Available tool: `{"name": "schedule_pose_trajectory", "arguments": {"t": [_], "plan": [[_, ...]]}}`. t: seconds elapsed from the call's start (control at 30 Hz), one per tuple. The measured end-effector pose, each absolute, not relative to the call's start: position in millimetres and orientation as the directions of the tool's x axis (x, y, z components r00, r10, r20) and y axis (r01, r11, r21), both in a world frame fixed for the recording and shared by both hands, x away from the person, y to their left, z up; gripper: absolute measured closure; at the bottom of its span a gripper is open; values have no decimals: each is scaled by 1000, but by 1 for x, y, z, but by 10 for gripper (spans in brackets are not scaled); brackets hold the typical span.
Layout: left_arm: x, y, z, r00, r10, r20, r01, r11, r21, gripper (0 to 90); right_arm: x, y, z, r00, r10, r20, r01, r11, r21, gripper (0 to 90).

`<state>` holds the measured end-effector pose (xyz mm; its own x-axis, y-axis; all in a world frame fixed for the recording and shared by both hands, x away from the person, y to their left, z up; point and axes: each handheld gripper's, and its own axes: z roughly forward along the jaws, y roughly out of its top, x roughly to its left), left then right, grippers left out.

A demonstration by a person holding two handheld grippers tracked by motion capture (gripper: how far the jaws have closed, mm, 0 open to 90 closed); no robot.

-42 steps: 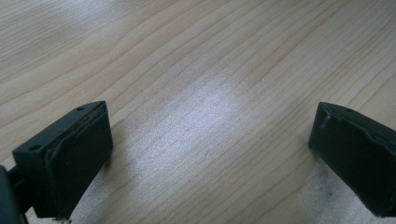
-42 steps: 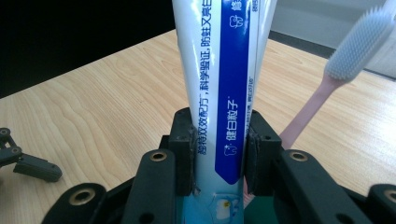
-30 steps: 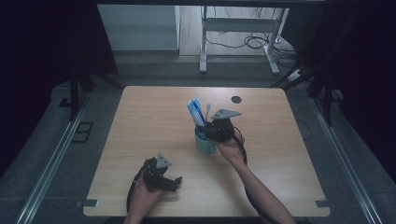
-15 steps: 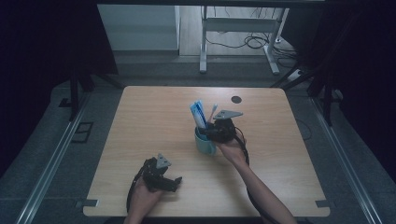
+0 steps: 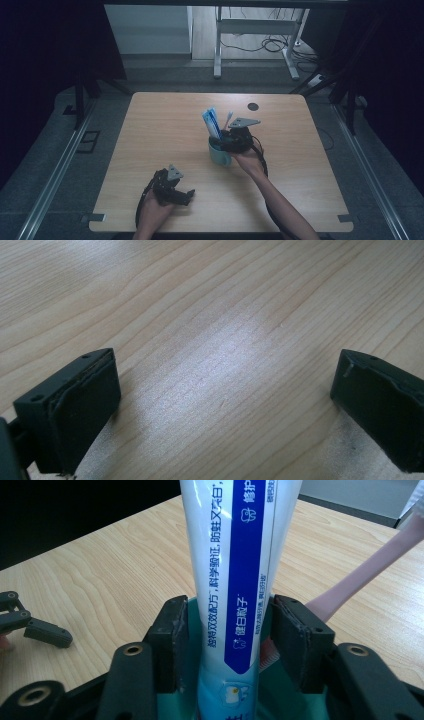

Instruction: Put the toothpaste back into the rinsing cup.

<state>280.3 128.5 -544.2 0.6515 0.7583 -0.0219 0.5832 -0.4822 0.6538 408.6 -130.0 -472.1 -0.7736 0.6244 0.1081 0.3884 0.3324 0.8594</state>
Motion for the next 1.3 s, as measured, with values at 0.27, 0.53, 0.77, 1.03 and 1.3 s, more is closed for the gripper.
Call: {"name": "schedule_pose_trajectory", "arguments": {"t": [0.27,0.53,0.77,1.03,1.3], "plan": [[280,128,-544,651,758,-23,584,-482,654,0,407,-131,-469,-776,624,92,373,337,864,433],[280,128,-544,652,758,-22,583,-482,654,0,405,-132,-465,-781,620,73,355,346,869,357],[280,128,-544,651,759,-22,583,-482,654,0,403,-132,-461,-790,610,56,344,365,865,273],[280,128,-544,651,759,-22,584,-481,654,0,397,-134,-452,-790,613,32,330,380,864,220],[280,129,-544,652,758,-21,583,-483,653,0,390,-136,-444,-806,591,13,310,403,861,184]]}}
